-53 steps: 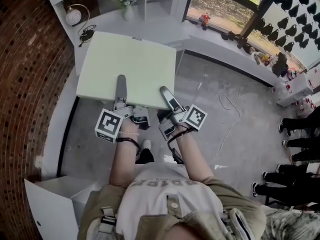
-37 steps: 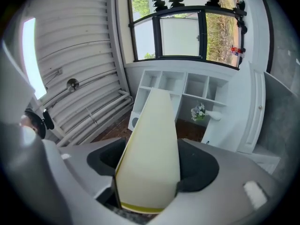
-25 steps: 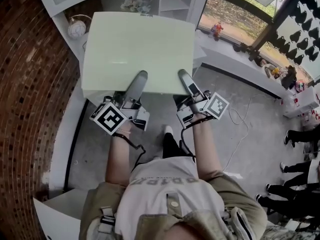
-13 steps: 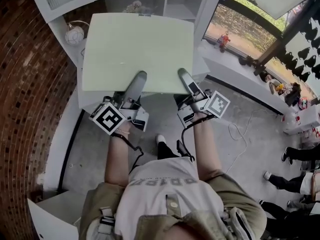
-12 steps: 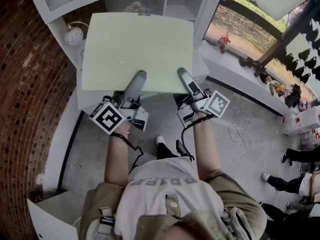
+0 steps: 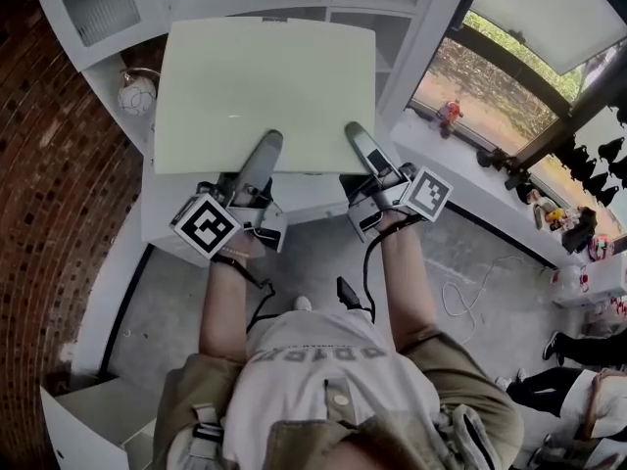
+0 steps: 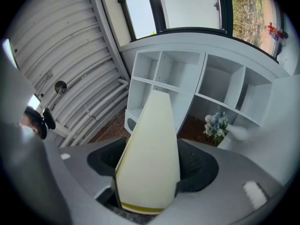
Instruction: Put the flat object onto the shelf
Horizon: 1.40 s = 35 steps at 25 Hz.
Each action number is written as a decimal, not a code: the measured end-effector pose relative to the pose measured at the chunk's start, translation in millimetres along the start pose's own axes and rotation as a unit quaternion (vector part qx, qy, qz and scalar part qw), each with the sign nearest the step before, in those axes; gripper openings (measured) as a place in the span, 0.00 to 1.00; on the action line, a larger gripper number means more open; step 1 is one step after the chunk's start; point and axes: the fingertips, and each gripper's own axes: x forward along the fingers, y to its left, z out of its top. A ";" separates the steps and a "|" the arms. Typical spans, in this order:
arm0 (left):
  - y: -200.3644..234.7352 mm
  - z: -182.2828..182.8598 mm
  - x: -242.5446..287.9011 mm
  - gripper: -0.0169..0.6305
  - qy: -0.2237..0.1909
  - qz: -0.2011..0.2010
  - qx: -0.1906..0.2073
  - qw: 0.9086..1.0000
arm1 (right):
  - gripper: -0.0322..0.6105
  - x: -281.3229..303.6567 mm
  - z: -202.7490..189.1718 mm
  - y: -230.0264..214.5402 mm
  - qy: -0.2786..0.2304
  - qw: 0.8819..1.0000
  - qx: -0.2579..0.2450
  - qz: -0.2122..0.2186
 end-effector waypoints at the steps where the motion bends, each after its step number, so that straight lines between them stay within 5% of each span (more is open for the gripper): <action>1: 1.3 1.9 7.5 0.65 -0.003 -0.002 0.005 1.000 | 0.58 4.9 5.8 -4.1 0.003 1.000 0.002 0.002; 14: 68.1 22.6 46.9 0.65 -0.005 0.040 0.007 0.999 | 0.58 69.1 25.8 -63.9 0.033 0.999 0.020 0.017; 20: 99.6 49.2 80.1 0.65 -0.003 0.013 0.009 1.000 | 0.58 112.8 41.2 -87.6 0.028 0.999 0.010 0.015; 35: 179.7 113.7 161.9 0.65 0.000 0.030 -0.037 0.999 | 0.58 217.4 87.7 -148.7 0.024 0.998 0.034 -0.044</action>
